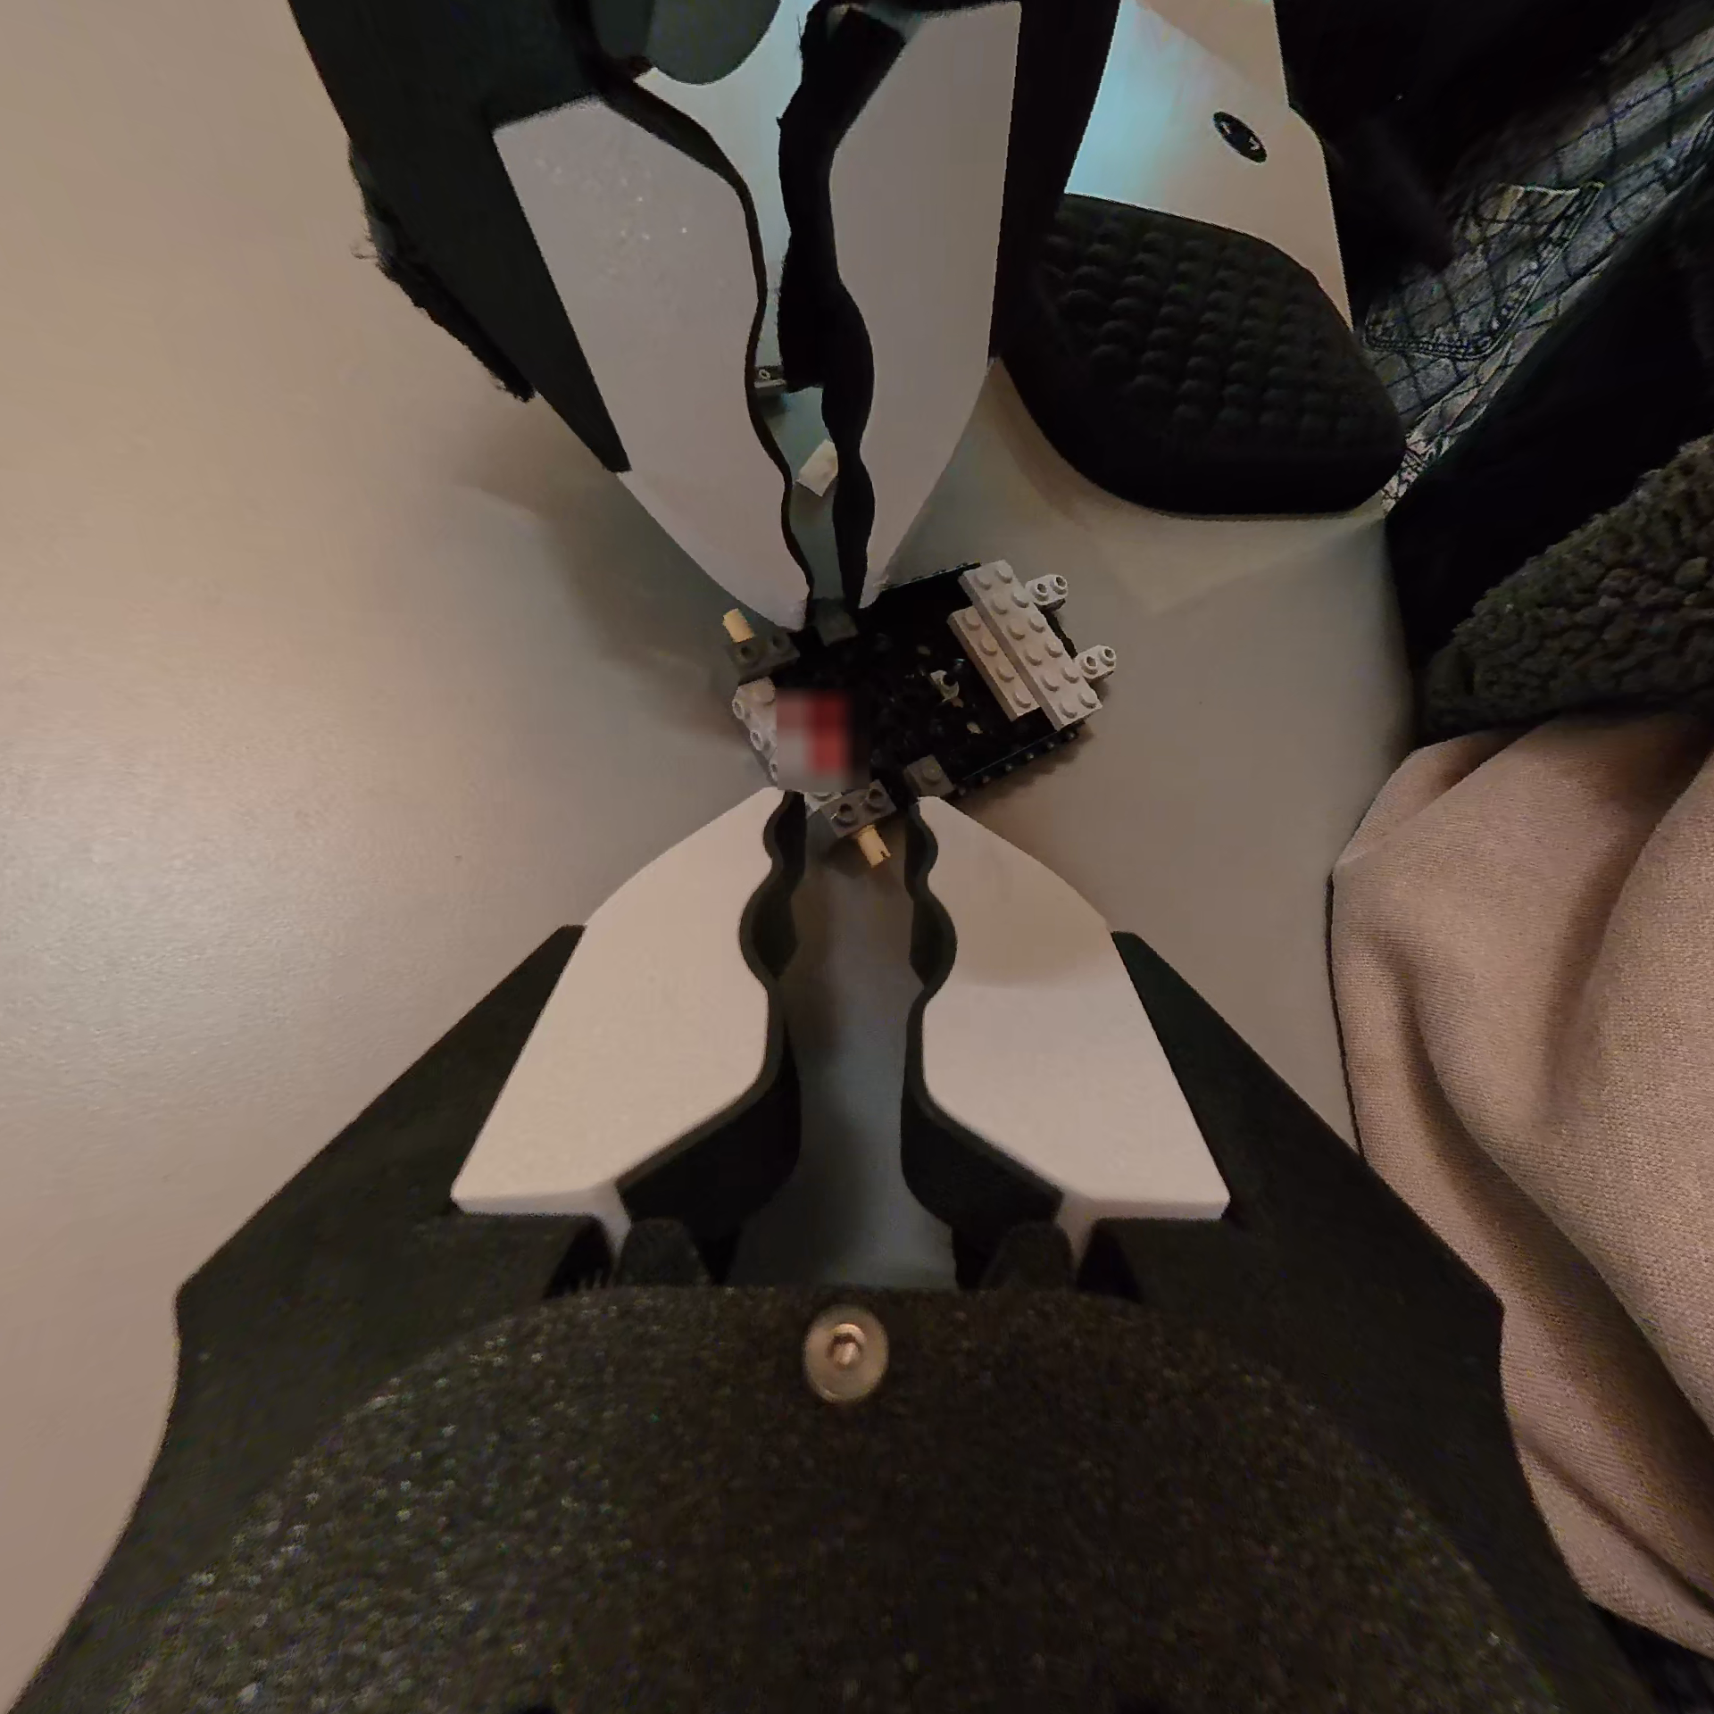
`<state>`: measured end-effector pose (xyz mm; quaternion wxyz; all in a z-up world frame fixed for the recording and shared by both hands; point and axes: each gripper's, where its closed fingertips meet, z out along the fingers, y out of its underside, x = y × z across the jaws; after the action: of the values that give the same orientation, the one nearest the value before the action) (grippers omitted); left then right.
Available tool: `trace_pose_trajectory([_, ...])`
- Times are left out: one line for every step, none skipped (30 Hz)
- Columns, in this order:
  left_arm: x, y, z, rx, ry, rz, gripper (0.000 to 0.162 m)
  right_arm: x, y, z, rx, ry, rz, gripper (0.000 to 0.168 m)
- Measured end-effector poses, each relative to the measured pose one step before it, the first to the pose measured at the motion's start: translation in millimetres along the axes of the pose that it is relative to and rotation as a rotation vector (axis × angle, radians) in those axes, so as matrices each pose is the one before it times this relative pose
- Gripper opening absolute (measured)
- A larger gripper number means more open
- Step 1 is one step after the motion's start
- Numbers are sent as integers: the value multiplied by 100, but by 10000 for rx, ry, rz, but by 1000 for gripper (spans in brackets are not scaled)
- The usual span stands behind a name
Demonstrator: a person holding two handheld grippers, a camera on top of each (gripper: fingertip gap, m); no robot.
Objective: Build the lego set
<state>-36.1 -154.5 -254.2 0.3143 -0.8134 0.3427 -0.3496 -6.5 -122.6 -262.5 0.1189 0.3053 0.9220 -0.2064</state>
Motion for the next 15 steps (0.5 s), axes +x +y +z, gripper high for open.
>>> trace_pose_trajectory([-26, -26, 19, 0, -1, -2, 20, -49, -6, 20, -1, -32, 23, 10])
trace_pose_trajectory([-29, -8, 13, -1, -2, -1, 20, 8, 49, 6, -22, -23, 44, 10])
trace_pose_trajectory([13, 13, -7, -2, -2, 1, 20, -47, 49, 15, -23, -34, 31, 11])
trace_pose_trajectory([-9, -2, 17, 1, -2, 1, 20, -101, 15, 43, -8, -41, 9, 11])
trace_pose_trajectory([1, -8, -5, 0, 0, 3, 20, -59, 1, -2, -3, -4, 0, 11])
trace_pose_trajectory([-49, 8, 2, -2, -3, 7, 20, -31, -3, 11, 6, -9, -1, 11])
trace_pose_trajectory([34, 29, -8, -3, -1, 11, 20, -52, 7, -15, -6, -11, 13, 11])
trace_pose_trajectory([30, 7, -1, -12, 12, 9, 20, -40, -17, -21, -5, -14, 0, 11])
trace_pose_trajectory([4, -16, 11, -3, 1, 6, 20, -97, -46, -45, 27, -12, -1, 11])
trace_pose_trajectory([-4, -15, 35, 1, -1, 0, 20, -52, -46, -31, 19, -25, 11, 11])
trace_pose_trajectory([24, 14, -43, 3, 0, -2, 20, -11, -45, 0, 20, -1, 6, 11])
trace_pose_trajectory([-6, -3, 11, 4, 3, -2, 20, -5, 13, 32, -17, -12, 2, 11])
trace_pose_trajectory([-24, -16, 33, 4, 5, -4, 20, -32, 34, 59, -11, -26, 15, 11])
trace_pose_trajectory([-16, -3, -33, 2, 6, -1, 20, -32, 21, 42, -12, -40, 25, 11])
trace_pose_trajectory([23, 16, 8, 0, 5, 1, 20, -26, 22, 33, 2, -17, 23, 11])
